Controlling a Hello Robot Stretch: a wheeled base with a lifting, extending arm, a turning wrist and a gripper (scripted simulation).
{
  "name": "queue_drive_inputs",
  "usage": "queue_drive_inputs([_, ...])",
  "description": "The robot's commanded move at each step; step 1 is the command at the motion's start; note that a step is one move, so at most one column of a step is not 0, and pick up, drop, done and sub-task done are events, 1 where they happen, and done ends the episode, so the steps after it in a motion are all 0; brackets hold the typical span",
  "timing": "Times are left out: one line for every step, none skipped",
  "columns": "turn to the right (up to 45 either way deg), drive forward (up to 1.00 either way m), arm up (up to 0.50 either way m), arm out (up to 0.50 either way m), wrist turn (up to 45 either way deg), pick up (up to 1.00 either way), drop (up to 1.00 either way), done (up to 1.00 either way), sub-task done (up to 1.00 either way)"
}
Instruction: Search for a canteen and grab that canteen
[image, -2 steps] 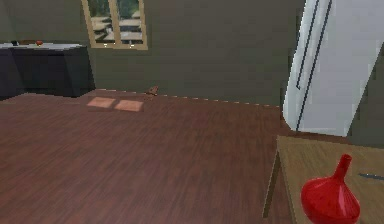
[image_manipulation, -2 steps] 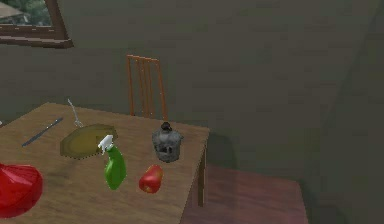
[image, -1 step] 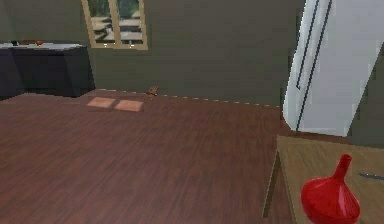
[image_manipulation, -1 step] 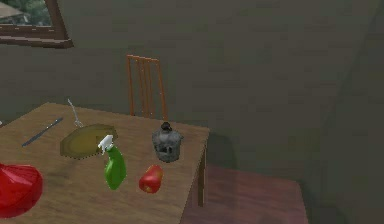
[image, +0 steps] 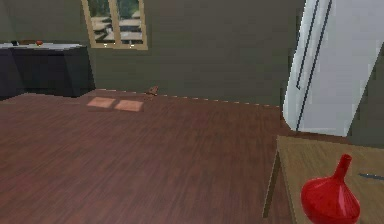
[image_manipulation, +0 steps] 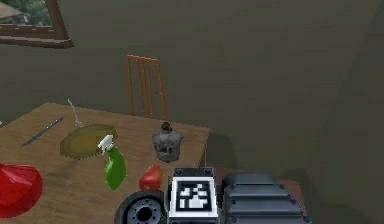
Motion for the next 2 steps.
queue_drive_inputs([0.0,0.00,0.00,0.38,0.0,0.00,0.00,0.00,0.00])
queue_drive_inputs([0.0,0.00,0.00,0.00,45.0,0.00,0.00,0.00,0.00])
